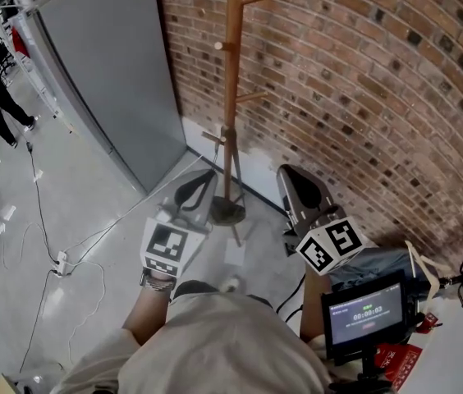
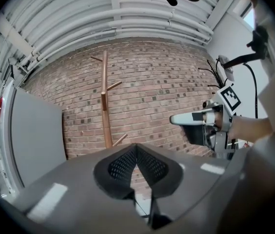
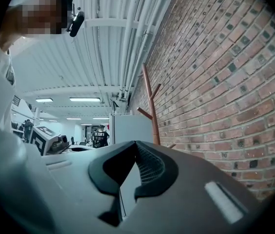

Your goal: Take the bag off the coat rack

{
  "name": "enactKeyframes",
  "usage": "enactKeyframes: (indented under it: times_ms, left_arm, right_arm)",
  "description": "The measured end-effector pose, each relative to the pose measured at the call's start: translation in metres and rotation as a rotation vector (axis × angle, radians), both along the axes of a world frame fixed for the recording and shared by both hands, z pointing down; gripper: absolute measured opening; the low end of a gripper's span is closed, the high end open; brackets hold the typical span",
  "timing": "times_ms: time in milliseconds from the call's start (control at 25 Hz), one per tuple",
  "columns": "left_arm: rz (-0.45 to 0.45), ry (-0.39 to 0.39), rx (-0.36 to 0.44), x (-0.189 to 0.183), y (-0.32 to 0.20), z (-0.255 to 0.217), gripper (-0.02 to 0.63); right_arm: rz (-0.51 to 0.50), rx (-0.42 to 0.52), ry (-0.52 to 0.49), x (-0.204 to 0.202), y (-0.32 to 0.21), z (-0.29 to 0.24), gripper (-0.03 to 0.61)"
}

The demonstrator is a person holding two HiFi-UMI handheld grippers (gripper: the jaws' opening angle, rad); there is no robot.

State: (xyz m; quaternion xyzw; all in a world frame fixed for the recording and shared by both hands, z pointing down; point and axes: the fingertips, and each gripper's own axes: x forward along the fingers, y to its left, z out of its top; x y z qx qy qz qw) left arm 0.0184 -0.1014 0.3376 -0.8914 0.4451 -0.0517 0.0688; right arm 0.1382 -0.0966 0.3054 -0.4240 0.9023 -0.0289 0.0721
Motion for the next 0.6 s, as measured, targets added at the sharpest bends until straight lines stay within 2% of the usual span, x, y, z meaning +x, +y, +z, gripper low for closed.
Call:
enactKeyframes:
  times_ms: [200, 600]
  left_arm:
    - [-0.038, -0.019, -0.014, -0.004, -0.01, 0.008, 0.0]
    - [-0.053, -0.054, -0.032, -0.006, -0.049, 0.031, 0.047]
  right_arm:
    - [0.05, -0.003, -0.032, 0.011, -0.015, 0.008, 0.003]
    - [0.026, -0.041, 0.028, 0.0, -0.052, 0.032, 0.003]
